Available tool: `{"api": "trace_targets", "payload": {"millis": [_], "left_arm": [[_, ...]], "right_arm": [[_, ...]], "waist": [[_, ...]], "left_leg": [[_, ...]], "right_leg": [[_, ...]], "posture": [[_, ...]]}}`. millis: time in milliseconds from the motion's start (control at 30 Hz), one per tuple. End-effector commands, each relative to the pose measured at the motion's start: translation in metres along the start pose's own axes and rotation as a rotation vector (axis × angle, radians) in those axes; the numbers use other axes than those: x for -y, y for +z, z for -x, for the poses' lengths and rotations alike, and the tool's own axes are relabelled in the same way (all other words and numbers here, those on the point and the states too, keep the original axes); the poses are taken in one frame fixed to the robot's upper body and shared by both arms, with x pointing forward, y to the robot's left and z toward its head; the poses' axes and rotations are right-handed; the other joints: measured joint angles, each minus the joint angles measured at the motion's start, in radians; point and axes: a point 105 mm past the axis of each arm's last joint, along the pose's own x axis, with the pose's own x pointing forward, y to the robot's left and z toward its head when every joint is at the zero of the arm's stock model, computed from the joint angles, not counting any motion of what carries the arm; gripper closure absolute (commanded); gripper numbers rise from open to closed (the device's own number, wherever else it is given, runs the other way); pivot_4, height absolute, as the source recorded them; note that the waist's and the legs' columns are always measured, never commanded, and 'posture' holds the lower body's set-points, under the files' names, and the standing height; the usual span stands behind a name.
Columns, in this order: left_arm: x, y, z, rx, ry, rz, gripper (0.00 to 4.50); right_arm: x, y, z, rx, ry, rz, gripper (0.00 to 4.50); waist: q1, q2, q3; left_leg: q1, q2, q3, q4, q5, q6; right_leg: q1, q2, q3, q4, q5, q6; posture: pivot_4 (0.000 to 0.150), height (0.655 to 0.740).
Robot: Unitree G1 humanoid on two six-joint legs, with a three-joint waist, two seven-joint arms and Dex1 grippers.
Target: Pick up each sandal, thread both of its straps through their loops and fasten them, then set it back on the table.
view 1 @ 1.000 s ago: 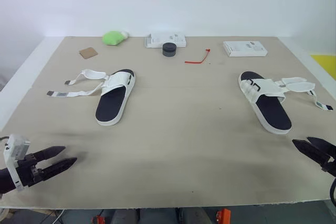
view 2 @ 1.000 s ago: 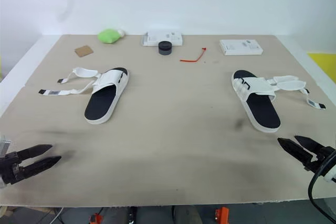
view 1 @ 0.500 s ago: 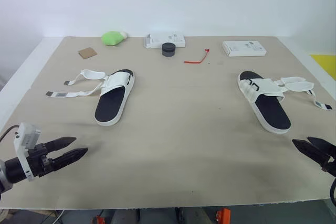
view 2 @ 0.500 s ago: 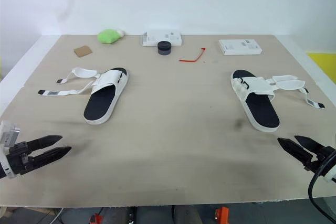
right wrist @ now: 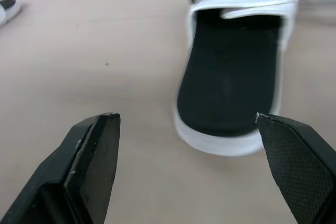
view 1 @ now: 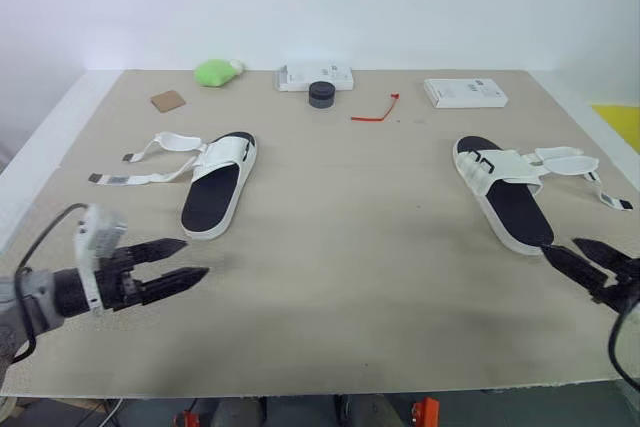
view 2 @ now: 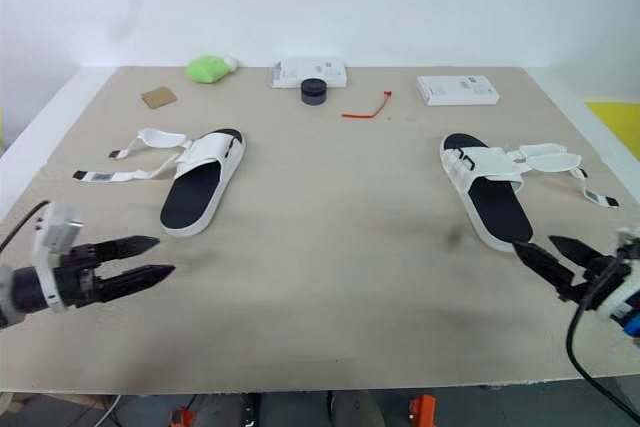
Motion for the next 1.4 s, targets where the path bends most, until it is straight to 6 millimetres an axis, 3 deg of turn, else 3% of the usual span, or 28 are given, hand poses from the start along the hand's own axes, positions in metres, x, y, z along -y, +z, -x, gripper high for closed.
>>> {"api": "trace_targets", "payload": {"millis": [33, 200, 333, 467, 667, 933, 1167, 1400], "left_arm": [[0.019, 0.025, -0.028, 0.030, -0.129, -0.145, 0.00], [0.035, 0.049, -0.060, 0.088, -0.256, -0.227, 0.00], [0.047, 0.063, -0.083, 0.122, -0.342, -0.303, 0.00], [0.045, 0.074, -0.103, 0.163, -0.354, -0.332, 0.00], [0.038, 0.076, -0.123, 0.194, -0.321, -0.367, 0.00], [0.041, 0.083, -0.140, 0.242, -0.322, -0.363, 0.00], [0.044, 0.079, -0.143, 0.231, -0.342, -0.360, 0.00], [0.041, 0.077, -0.145, 0.253, -0.338, -0.337, 0.00]], "right_arm": [[-0.020, 0.012, -0.020, 0.025, 0.014, 0.061, 0.08], [-0.018, 0.011, -0.052, 0.024, -0.092, 0.120, 0.08], [-0.013, 0.026, -0.077, 0.059, -0.180, 0.156, 0.08], [-0.015, 0.042, -0.096, 0.101, -0.185, 0.168, 0.08], [-0.009, 0.046, -0.121, 0.114, -0.212, 0.139, 0.08], [0.004, 0.053, -0.146, 0.147, -0.271, 0.112, 0.08], [0.003, 0.054, -0.160, 0.160, -0.275, 0.114, 0.08], [0.009, 0.036, -0.176, 0.120, -0.360, 0.136, 0.08]], "waist": [[0.001, 0.000, 0.000], [0.001, 0.000, 0.000], [-0.001, 0.000, 0.000], [0.000, 0.000, 0.000], [0.000, 0.000, 0.000], [-0.001, 0.001, 0.000], [-0.002, 0.001, 0.000], [-0.003, 0.001, 0.000]], "left_leg": [[-0.001, 0.000, -0.001, 0.000, 0.000, 0.000], [-0.002, 0.000, -0.001, 0.001, 0.001, 0.000], [-0.002, 0.000, 0.000, 0.002, 0.001, 0.000], [-0.002, 0.000, 0.000, 0.002, 0.001, 0.001], [-0.004, -0.001, 0.000, 0.002, 0.001, 0.001], [-0.004, -0.001, 0.000, 0.003, 0.002, 0.002], [-0.005, -0.001, -0.001, 0.003, 0.002, 0.002], [-0.004, -0.001, 0.000, 0.004, 0.002, 0.002]], "right_leg": [[0.000, 0.001, 0.000, 0.000, 0.000, 0.000], [0.000, 0.004, 0.005, 0.000, 0.003, 0.003], [-0.001, 0.005, 0.008, 0.000, 0.006, 0.009], [-0.001, 0.005, 0.008, 0.000, 0.006, 0.009], [-0.002, 0.005, 0.008, 0.000, 0.009, 0.005], [-0.002, 0.005, 0.008, 0.000, 0.010, 0.005], [-0.002, 0.005, 0.009, 0.001, 0.011, 0.005], [-0.002, 0.005, 0.009, 0.000, 0.012, 0.006]], "posture": [[0.150, 0.7400], [0.150, 0.7400], [0.150, 0.7400], [0.150, 0.7400], [0.150, 0.7400], [0.150, 0.7400], [0.150, 0.7400], [0.150, 0.7400]]}}
